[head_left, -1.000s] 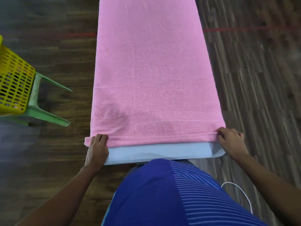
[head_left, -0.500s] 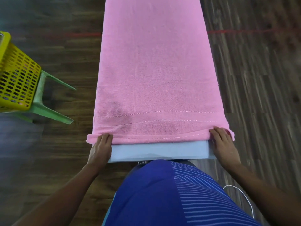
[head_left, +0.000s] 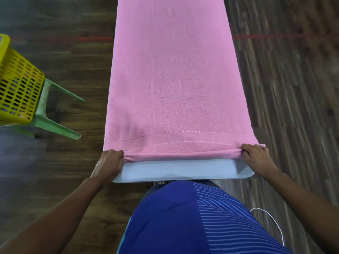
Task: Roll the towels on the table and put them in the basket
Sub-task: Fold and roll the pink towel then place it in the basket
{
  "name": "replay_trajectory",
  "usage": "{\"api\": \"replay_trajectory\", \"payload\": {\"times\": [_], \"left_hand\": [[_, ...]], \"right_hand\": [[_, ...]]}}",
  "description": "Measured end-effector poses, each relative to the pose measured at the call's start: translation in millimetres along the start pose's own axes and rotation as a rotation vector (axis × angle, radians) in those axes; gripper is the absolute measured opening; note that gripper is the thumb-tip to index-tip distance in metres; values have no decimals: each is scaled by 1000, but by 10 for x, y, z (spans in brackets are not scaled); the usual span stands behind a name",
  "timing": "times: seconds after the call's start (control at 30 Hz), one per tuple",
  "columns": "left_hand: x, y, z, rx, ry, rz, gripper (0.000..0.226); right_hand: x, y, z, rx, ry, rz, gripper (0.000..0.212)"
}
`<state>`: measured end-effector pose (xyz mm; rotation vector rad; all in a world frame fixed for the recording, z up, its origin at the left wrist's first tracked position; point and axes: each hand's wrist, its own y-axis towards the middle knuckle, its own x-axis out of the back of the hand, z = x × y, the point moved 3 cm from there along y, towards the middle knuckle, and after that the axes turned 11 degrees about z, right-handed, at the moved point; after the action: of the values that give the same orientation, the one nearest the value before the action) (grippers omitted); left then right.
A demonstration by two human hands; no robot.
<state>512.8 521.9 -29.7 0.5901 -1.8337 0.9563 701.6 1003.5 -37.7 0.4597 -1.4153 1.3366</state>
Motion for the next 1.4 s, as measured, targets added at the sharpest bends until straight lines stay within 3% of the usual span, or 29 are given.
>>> {"api": "replay_trajectory", "payload": {"times": [0.13,0.2,0.3,0.4,0.47,0.7,0.97,1.1,1.2,1.3,1.4], "left_hand": [[-21,176,10,102,41,14,26],[-11,180,-34,175,93,-140,14],[-57,101,-206,162,36,-302,24],[-291,-1,-398,9,-12,-228,42],[-395,-30,-408,36,-32,-168,53],[-308,101,-319,64,-98,-219,31],[-148,176,-316,23,-25,-149,28],[-37,251,-238,50,-34,-47,36],[27,409,-197,89,-69,6,37],[81,501,-150,194,-12,-134,18],[84,488,-218,178,-1,-264,16]], "right_hand": [[66,127,69,-136,-37,-74,15],[82,107,124,-152,-56,-184,20],[-4,25,305,71,-7,-237,23],[-174,-99,397,224,-33,-191,34],[-247,-165,378,230,-20,-193,38],[-211,-70,415,122,50,-251,30],[-1,189,392,49,40,-41,18],[116,280,414,3,20,131,30],[127,325,433,-58,2,13,17],[102,292,426,-103,-34,-237,18],[54,268,496,60,17,-355,19]]}}
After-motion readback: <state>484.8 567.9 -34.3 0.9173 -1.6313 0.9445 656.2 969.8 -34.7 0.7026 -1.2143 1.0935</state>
